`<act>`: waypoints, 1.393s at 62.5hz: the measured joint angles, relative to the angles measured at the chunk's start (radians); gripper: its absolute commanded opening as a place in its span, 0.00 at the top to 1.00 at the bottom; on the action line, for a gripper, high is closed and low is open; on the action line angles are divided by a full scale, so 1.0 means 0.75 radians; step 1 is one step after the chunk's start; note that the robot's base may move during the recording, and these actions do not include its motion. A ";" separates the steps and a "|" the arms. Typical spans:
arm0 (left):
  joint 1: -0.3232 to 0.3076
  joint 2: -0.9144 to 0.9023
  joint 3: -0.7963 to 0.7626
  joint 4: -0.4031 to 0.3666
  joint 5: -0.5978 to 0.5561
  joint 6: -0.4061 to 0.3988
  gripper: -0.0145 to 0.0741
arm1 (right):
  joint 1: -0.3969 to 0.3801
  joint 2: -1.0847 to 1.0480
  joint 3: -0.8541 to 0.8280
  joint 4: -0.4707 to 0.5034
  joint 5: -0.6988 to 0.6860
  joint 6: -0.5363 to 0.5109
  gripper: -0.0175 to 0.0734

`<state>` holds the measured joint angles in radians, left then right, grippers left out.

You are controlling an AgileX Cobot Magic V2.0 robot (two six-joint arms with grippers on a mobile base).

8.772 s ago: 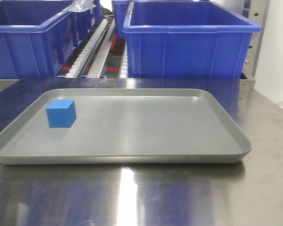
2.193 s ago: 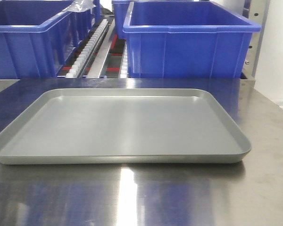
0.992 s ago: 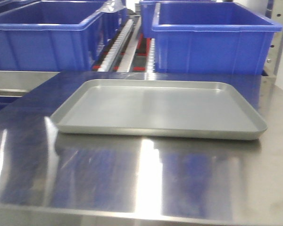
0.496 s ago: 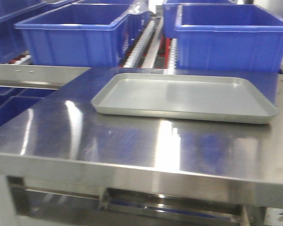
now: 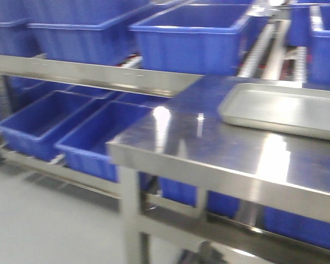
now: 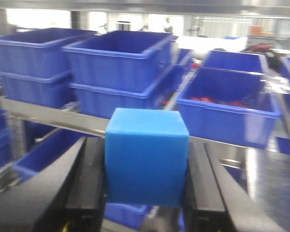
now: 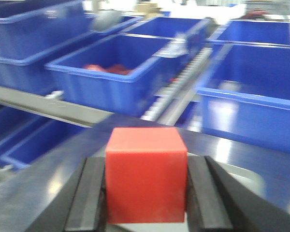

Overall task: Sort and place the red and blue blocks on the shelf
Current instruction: 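Drive the base away from the table holding both cubes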

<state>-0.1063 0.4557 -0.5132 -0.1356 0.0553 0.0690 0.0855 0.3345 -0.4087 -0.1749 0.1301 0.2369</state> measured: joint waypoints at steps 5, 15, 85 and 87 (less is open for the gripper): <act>0.000 0.000 0.000 0.000 0.000 0.000 0.63 | 0.000 0.000 0.000 0.000 0.000 0.000 0.75; 0.000 0.000 0.000 0.000 0.000 0.000 0.63 | 0.000 0.000 0.000 0.000 0.000 0.000 0.75; 0.000 0.000 0.000 0.000 0.000 0.000 0.63 | 0.000 0.000 0.000 0.000 0.000 0.000 0.75; 0.000 0.000 0.000 0.000 0.000 0.000 0.63 | 0.000 0.000 0.000 0.000 0.000 0.000 0.75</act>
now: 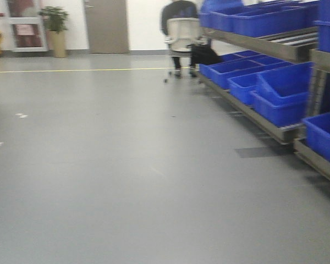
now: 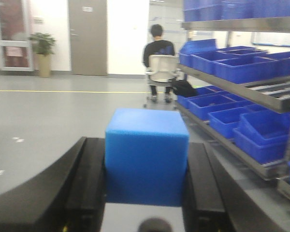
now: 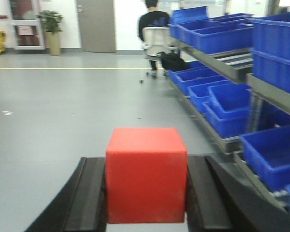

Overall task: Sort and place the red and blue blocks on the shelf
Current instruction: 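Drive the base away from the table holding both cubes, then drive down the aisle toward the shelf of blue bins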

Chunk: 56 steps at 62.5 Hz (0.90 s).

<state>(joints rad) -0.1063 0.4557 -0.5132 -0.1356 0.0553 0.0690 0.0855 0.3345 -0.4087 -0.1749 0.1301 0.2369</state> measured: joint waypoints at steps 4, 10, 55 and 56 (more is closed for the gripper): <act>0.000 0.000 0.000 0.000 0.000 0.000 0.63 | 0.000 0.000 0.000 0.000 0.000 0.000 0.75; 0.000 0.000 0.000 0.000 0.000 0.000 0.63 | 0.000 0.000 0.000 0.000 0.000 0.000 0.75; 0.000 -0.003 0.000 0.000 0.000 0.000 0.63 | 0.000 0.000 0.000 0.000 0.000 0.000 0.75; 0.000 -0.003 0.000 0.000 0.000 0.000 0.63 | 0.000 0.000 0.000 0.000 0.000 0.000 0.75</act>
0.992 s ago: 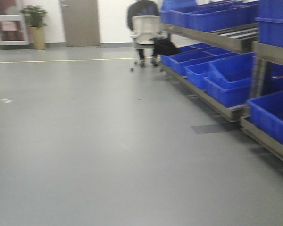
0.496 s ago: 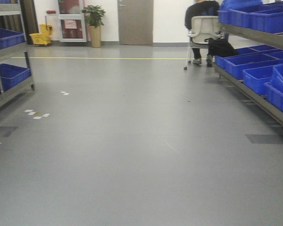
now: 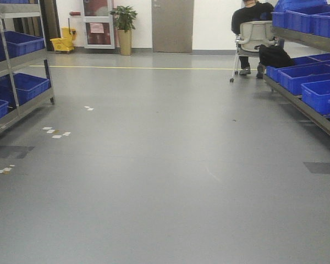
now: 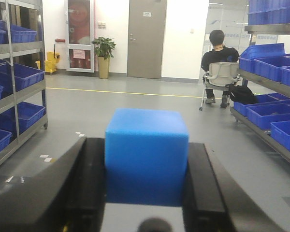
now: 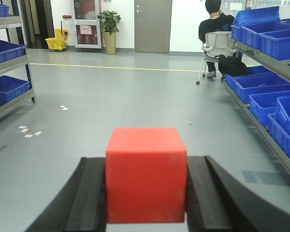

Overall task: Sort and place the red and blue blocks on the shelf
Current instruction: 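Drive down the aisle toward the shelf of blue bins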

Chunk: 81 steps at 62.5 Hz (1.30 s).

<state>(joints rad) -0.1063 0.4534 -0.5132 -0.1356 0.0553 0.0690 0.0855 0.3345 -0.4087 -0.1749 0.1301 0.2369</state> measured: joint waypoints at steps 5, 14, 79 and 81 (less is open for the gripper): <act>0.000 0.000 0.000 0.000 0.000 0.000 0.63 | 0.000 0.000 0.000 0.000 0.000 0.000 0.75; 0.000 0.000 0.000 0.000 0.000 0.000 0.63 | 0.000 0.000 0.000 0.000 0.000 0.000 0.75; 0.000 0.000 0.000 0.000 0.000 0.000 0.63 | 0.000 0.000 0.000 0.000 0.000 0.000 0.75; 0.000 0.000 0.000 0.000 0.000 0.000 0.63 | 0.000 0.000 0.000 0.000 0.000 0.000 0.75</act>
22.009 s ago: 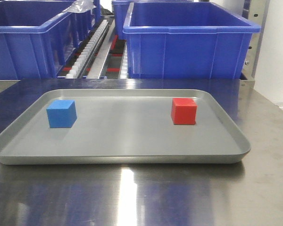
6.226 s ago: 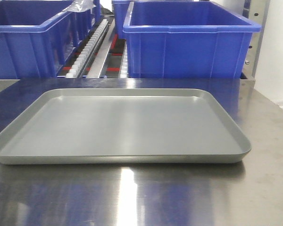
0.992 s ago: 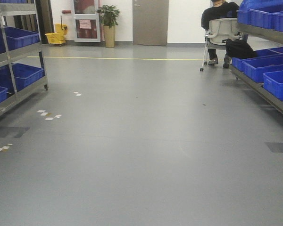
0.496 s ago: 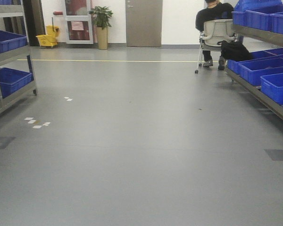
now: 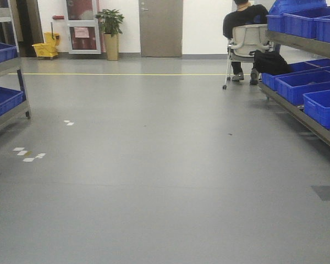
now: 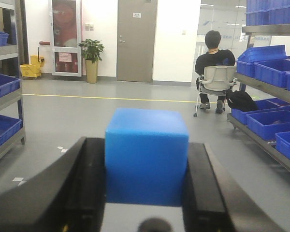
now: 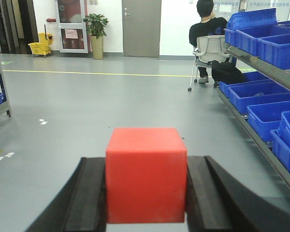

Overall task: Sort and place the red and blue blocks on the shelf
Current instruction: 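Drive down the aisle toward the shelf of blue bins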

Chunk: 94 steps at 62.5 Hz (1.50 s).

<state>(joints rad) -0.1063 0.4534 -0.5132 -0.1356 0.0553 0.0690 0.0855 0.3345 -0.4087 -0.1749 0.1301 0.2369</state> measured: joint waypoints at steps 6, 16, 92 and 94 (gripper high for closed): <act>0.000 0.000 0.000 0.000 0.000 0.000 0.63 | 0.000 0.000 0.000 0.000 0.000 0.000 0.75; 0.000 0.000 0.000 0.000 0.000 0.000 0.63 | 0.000 0.000 0.000 0.000 0.000 0.000 0.75; 0.000 0.000 0.000 0.000 0.000 0.000 0.63 | 0.000 0.000 0.000 0.000 0.000 0.000 0.75; 0.000 0.000 0.000 0.000 0.000 0.000 0.63 | 0.000 0.000 0.000 0.000 0.000 0.000 0.75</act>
<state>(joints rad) -0.1063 0.4534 -0.5132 -0.1356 0.0553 0.0690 0.0855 0.3345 -0.4087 -0.1749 0.1301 0.2369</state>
